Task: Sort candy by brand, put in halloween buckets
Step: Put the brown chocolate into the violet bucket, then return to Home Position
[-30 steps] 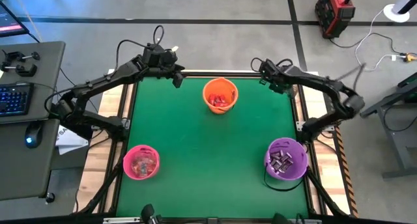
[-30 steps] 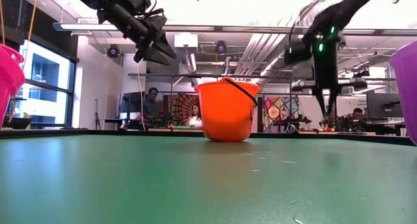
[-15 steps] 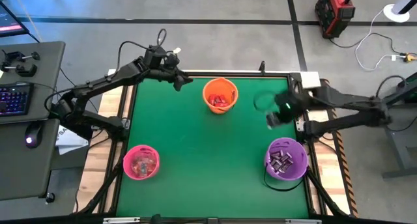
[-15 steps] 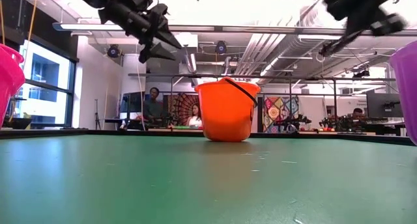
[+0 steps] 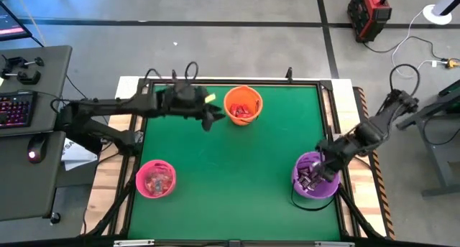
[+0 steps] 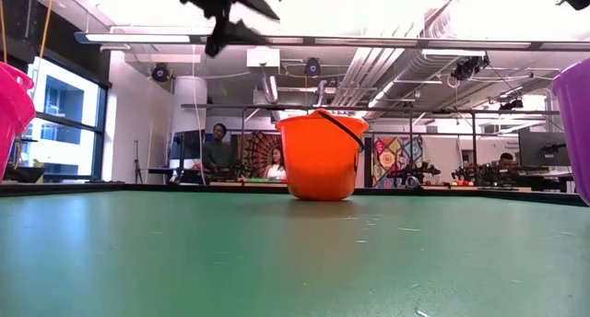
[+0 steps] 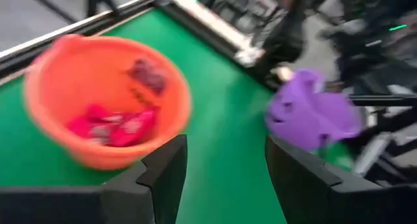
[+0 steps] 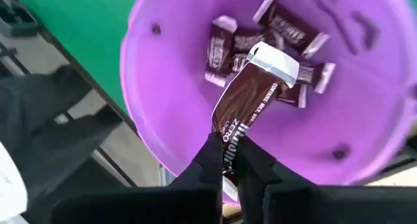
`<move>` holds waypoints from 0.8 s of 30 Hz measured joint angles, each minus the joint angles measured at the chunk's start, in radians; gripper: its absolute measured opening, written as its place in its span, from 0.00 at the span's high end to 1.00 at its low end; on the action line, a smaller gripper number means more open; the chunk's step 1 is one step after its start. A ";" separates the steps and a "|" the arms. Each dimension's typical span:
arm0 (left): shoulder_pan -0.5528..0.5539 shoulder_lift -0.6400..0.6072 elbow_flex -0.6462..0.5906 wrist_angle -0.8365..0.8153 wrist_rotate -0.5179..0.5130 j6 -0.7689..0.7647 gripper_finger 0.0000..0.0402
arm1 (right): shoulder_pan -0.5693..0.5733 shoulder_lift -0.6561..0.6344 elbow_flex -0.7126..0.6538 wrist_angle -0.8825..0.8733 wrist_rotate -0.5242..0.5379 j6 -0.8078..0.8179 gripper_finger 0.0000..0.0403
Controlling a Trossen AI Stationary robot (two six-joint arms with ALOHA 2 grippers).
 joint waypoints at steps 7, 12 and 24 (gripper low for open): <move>-0.159 -0.073 0.000 0.037 -0.183 -0.045 0.56 | 0.058 0.028 -0.086 0.119 0.001 -0.005 0.81; -0.150 -0.118 0.000 0.032 -0.207 -0.041 0.57 | 0.057 0.040 -0.078 0.131 0.027 -0.059 0.61; -0.115 -0.293 -0.134 0.065 -0.234 0.236 0.73 | -0.043 0.040 0.045 0.235 0.146 -0.213 0.60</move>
